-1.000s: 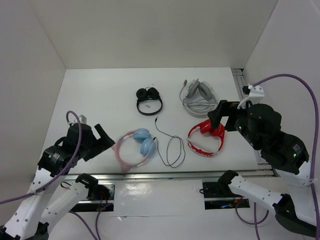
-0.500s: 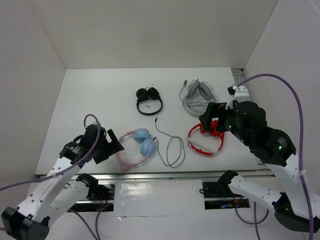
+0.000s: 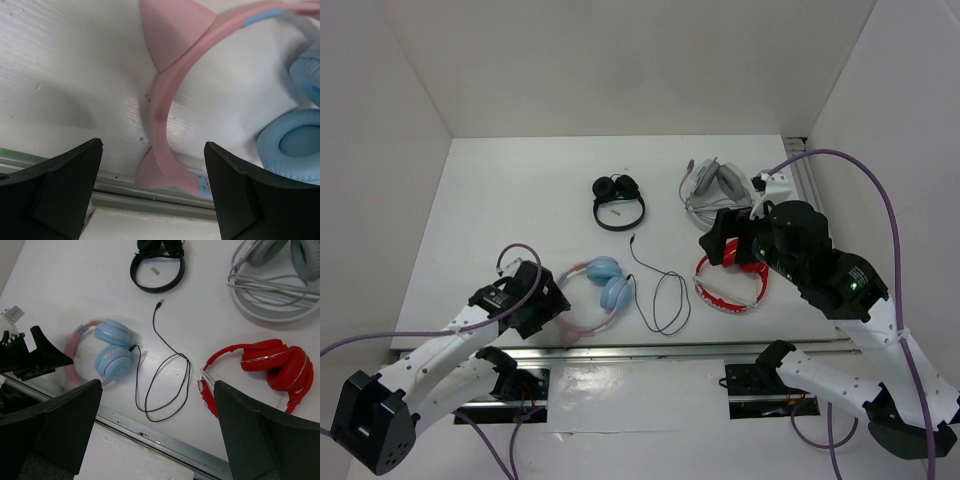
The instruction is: Wrap the headphones
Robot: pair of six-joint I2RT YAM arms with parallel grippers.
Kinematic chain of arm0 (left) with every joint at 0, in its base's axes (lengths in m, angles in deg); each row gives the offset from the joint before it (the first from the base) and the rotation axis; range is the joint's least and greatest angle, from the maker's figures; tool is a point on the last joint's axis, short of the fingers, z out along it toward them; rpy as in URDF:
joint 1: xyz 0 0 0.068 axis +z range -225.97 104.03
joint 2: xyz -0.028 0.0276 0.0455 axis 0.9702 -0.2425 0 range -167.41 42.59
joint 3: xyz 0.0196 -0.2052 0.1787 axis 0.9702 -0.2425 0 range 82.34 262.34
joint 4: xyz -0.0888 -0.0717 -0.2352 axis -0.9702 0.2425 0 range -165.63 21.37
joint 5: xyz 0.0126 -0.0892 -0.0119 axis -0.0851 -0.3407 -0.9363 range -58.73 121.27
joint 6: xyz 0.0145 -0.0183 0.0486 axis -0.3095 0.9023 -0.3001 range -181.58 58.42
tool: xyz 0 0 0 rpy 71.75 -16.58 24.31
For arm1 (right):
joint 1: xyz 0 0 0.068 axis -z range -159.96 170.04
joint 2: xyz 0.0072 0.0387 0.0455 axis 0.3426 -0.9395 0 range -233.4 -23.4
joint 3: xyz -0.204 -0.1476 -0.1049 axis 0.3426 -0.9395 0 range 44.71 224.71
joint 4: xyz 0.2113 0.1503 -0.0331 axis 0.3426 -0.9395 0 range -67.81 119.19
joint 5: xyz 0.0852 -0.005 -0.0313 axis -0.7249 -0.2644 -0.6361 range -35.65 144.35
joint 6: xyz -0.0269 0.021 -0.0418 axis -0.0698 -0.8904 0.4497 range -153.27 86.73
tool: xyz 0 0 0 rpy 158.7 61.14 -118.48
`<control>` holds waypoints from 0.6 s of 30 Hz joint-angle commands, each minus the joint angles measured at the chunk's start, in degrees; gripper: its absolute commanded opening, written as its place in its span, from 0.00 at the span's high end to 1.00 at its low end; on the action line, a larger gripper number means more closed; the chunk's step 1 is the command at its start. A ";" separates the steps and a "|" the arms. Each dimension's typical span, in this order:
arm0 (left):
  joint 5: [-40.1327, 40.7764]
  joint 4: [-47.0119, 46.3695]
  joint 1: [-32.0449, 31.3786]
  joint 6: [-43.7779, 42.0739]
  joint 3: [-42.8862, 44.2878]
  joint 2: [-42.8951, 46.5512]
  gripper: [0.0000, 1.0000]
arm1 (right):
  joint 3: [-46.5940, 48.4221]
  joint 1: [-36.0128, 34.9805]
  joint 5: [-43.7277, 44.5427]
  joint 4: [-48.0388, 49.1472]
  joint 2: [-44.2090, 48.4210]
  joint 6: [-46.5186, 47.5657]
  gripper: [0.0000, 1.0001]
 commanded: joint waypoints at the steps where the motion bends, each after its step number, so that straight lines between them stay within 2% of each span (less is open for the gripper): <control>1: 3.90 -4.06 -0.27 3.56 -0.83 -2.22 0.05 | -1.51 -0.30 -2.75 5.26 0.74 1.33 0.00; 3: 3.91 -5.99 -0.79 3.56 -0.83 -6.86 0.06 | -2.12 -0.30 -3.28 5.87 0.74 1.86 0.00; 7: 5.22 -6.70 -2.37 5.57 -0.83 -11.01 0.16 | -2.13 -0.30 -3.89 5.87 0.74 1.86 0.00; 8: 5.23 -6.70 -2.38 6.19 -0.83 -11.63 0.23 | -2.13 -0.30 -3.89 5.87 0.74 1.86 0.00; 10: 5.84 -5.65 -2.99 7.42 -0.83 -11.63 0.30 | -2.13 -0.30 -3.89 5.87 0.74 2.39 0.00; 18: 7.86 -1.52 -5.81 11.81 -2.06 -9.00 0.41 | -2.65 -0.30 -3.28 6.49 1.80 2.39 0.00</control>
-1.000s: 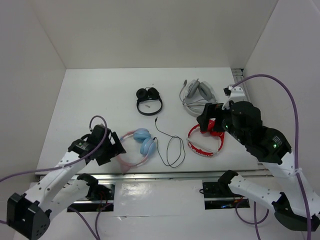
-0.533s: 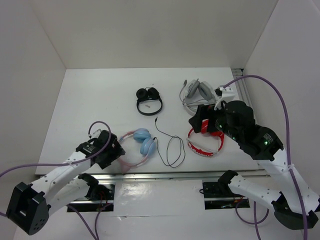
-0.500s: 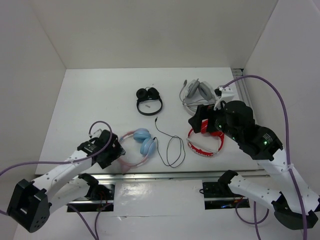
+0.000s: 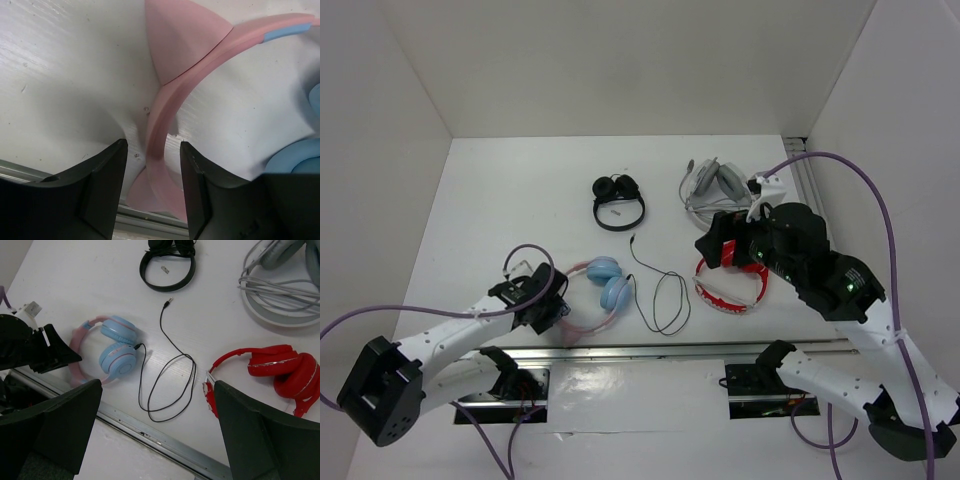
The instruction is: Wrap the headphones
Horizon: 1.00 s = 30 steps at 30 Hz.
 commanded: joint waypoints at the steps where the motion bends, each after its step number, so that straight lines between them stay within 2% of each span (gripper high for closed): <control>1: 1.86 3.34 -0.54 3.27 -2.23 0.66 0.41 | -0.38 -0.30 -0.59 4.76 1.12 0.92 0.00; 3: 2.38 3.34 -0.54 3.27 -2.24 0.05 0.40 | -0.38 -0.30 -0.59 5.29 1.12 0.92 0.00; 7: 2.38 3.34 -1.07 3.27 -1.10 -3.90 0.44 | -0.38 -0.30 -1.64 5.81 2.34 0.92 0.00; 9: 2.38 3.34 -1.07 3.27 -0.57 -5.92 0.53 | -0.38 -0.30 -1.65 6.60 2.96 0.31 0.00; 10: 2.38 3.86 -1.07 3.27 -0.57 -6.45 0.61 | -0.90 -0.30 -1.65 6.61 3.57 0.31 0.00; 11: 1.86 3.86 -1.07 3.27 -0.57 -6.46 0.63 | -0.91 -0.30 -2.17 7.13 3.58 0.31 0.00; 14: 1.86 3.86 -1.59 3.80 -0.57 -7.16 0.78 | -1.44 -0.30 -2.17 7.66 4.11 0.31 0.00; 16: 1.86 3.86 -2.12 4.33 -0.57 -7.16 0.79 | -1.44 -0.30 -2.70 7.66 4.11 0.83 0.00; 17: 1.86 4.39 -2.12 4.85 -0.57 -7.16 0.89 | -1.96 -0.30 -2.70 7.66 4.63 0.84 0.00; 19: 1.86 5.01 -2.12 4.25 -0.57 -6.55 1.00 | -1.96 -0.30 -2.70 7.66 4.64 0.84 0.00; 22: 3.16 10.44 -4.14 4.85 2.84 -6.54 1.00 | -1.96 -0.30 -3.23 8.19 4.64 0.84 0.00; 27: 8.35 24.14 -9.32 7.67 10.66 0.28 1.00 | -1.96 -0.30 -4.28 8.19 4.11 0.84 0.00; 30: 11.16 30.55 -10.03 6.62 16.90 4.69 1.00 | -1.96 -0.30 -4.28 8.72 4.11 0.84 0.00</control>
